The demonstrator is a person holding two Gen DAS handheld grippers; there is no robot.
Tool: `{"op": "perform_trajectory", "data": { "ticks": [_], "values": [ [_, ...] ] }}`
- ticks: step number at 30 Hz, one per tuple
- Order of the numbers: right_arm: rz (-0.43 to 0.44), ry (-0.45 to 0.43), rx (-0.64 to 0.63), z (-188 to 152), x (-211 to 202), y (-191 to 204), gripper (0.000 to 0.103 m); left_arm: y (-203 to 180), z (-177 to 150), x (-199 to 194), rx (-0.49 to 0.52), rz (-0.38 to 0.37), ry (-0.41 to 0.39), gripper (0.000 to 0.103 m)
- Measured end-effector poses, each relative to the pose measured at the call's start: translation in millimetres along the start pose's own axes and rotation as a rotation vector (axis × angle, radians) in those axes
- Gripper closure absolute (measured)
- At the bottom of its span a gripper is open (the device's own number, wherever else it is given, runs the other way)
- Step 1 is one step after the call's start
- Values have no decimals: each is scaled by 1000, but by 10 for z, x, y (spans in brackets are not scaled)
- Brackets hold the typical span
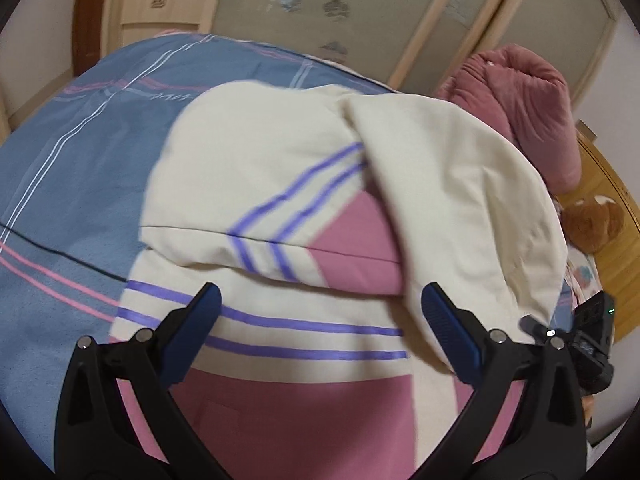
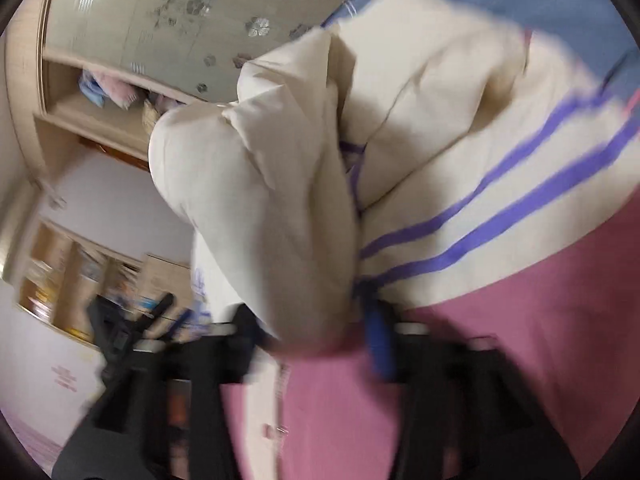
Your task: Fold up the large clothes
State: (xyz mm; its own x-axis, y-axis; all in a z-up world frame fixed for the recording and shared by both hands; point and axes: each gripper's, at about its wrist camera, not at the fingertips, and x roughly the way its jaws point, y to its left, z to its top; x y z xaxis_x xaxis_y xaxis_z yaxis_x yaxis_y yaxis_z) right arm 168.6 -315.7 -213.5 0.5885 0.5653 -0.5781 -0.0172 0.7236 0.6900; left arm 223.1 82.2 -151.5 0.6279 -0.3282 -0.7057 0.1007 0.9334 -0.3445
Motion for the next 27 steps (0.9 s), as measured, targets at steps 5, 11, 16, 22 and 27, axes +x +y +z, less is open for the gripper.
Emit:
{"op": "perform_trajectory", "data": {
  "ticks": [5,11,16,22,27],
  "values": [
    [-89,-242,-266,200,-576,621,41,-355,71,-37,51,-42,-42,2],
    [61,-188,-352,724,-322,1234,48,-888,121,272,102,-76,0,2],
    [118,97,-290,847,503,1397,48,-1131,-13,647,180,20,59,2],
    [-219,-68,-250,879,600,808,53,-997,-158,886,150,20,134,2],
    [-257,-10,-185,744,857,272,81,-958,-230,1066,151,14,189,2]
  ]
}}
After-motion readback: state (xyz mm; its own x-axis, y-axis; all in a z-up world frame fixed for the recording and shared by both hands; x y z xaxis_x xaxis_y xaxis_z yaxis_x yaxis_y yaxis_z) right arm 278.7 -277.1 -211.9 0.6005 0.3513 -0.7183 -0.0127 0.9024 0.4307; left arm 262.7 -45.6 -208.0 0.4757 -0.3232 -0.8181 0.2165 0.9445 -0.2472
